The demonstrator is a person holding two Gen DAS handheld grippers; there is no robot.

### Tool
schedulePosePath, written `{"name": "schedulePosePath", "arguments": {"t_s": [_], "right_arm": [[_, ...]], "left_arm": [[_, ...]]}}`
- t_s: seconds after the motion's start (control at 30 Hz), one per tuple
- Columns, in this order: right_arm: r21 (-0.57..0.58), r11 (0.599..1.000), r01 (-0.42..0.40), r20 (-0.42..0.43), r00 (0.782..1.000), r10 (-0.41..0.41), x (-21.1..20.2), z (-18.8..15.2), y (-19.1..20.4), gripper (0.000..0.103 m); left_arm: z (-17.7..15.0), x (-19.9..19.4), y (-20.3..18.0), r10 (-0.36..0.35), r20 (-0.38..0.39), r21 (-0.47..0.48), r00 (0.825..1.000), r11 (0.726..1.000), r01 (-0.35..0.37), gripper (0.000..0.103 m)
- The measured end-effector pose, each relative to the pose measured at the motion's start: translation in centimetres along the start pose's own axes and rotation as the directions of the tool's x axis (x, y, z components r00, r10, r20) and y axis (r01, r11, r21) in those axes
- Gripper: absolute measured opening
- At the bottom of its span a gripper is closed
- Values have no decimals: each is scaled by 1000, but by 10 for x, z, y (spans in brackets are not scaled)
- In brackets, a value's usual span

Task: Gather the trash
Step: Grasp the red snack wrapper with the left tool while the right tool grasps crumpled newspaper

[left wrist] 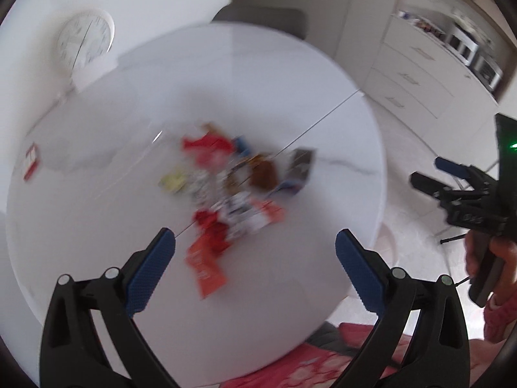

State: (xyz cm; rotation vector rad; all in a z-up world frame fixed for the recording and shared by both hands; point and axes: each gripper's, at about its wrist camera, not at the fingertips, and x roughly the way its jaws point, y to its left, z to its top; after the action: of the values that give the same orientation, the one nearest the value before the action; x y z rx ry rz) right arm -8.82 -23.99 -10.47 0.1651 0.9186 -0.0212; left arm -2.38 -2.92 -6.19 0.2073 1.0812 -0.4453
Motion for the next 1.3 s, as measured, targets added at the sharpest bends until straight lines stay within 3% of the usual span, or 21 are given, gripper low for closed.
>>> {"name": "schedulePosePath", "arguments": {"t_s": [0.13,0.27,0.47,0.7,0.83,1.1,1.3], "right_arm": [[-23,1000,-15,-55,998,13,19,0,23,100],[-33,999,-14,-113,994,10,33,-3,39,100],[-30,1000,5,-158,987,-10,44,0,57,100],[-35,999,-23,-159,987,17,50,4,78,100],[-73,996,-52,-159,986,40,57,6,99,99],[-169,970,-177,-209,968,141,94,13,155,81],[-196,961,-197,-281,950,137,129,10,180,70]], "left_arm": [[-14,35,35,-6,-72,-52,997,999,2,95],[-27,71,52,2,-118,-36,993,999,-6,95],[-37,113,64,-53,-186,-4,981,999,53,83],[-44,128,69,-103,-210,29,972,993,111,52],[-47,130,78,-120,-213,20,970,992,127,46],[-50,122,109,-175,-196,-40,965,984,171,35],[-62,117,114,-190,-185,-49,964,982,184,34]]}}
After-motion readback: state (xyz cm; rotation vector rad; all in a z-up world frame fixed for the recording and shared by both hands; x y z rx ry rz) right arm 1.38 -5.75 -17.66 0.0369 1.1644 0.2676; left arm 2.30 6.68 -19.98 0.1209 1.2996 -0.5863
